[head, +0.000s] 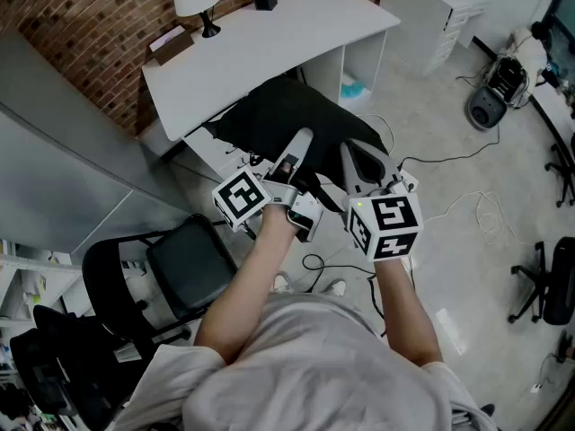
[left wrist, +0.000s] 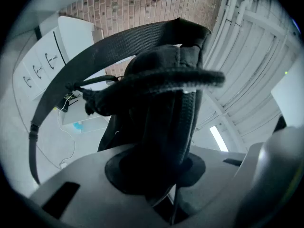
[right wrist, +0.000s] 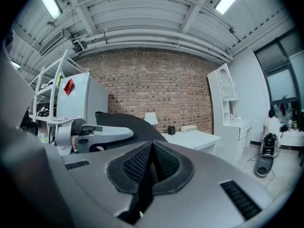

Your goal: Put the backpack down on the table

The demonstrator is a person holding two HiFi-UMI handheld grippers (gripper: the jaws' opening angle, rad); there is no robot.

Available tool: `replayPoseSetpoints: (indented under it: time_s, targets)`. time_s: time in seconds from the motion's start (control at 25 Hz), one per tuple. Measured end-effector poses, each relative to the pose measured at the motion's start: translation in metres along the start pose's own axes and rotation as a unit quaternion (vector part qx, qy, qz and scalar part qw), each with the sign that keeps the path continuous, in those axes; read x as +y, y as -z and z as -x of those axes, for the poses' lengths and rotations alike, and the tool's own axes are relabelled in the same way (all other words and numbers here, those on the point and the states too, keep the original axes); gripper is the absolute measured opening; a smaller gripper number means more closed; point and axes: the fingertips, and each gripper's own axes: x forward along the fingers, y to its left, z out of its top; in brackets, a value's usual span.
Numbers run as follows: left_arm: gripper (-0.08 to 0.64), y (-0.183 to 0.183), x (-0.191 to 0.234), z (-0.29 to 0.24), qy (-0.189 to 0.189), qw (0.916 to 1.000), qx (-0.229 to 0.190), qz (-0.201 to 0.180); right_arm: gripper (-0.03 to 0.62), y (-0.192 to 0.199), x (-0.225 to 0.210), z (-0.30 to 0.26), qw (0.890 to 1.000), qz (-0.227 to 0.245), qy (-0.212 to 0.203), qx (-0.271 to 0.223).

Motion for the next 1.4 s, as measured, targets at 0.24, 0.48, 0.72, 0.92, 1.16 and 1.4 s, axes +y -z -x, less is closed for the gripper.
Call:
replayPoseSetpoints:
  time_s: [0.24,0.48,0.72,0.92,1.16,1.4]
  targets:
    - [0.098,0.020,0.006,-0.009,-0.016,0.9998,-0.012,0.003,0.002,0.003,-0.026,0.013,1.000,-0.008,-0.006,0.001]
    - [0.098,0.023,0.010,-0.012,-0.024,0.9992,-0.032,-0.005,0.002,0.005,-0.039,0.014,1.000,-0.008,-0.022,0.001]
    - [0.098,0.011,0.016,-0.018,-0.016,0.9989,-0.043,0.007,0.002,0.008,-0.039,0.001,0.999,-0.009,-0.032,0.005]
    - [0.098,-0.009,0.029,-0.031,-0.012,0.9991,-0.037,0.018,0.002,0.004,-0.037,-0.027,1.000,-0.005,-0.027,0.006]
    - [0.098,-0.046,0.051,-0.064,-0.003,0.9996,-0.018,0.023,0.002,0.004,-0.046,-0.075,1.000,-0.008,-0.004,0.009]
    - [0.098,-0.094,0.063,-0.103,0.012,0.9995,0.000,0.030,0.002,-0.013,-0.054,-0.134,1.000,-0.009,0.018,0.008]
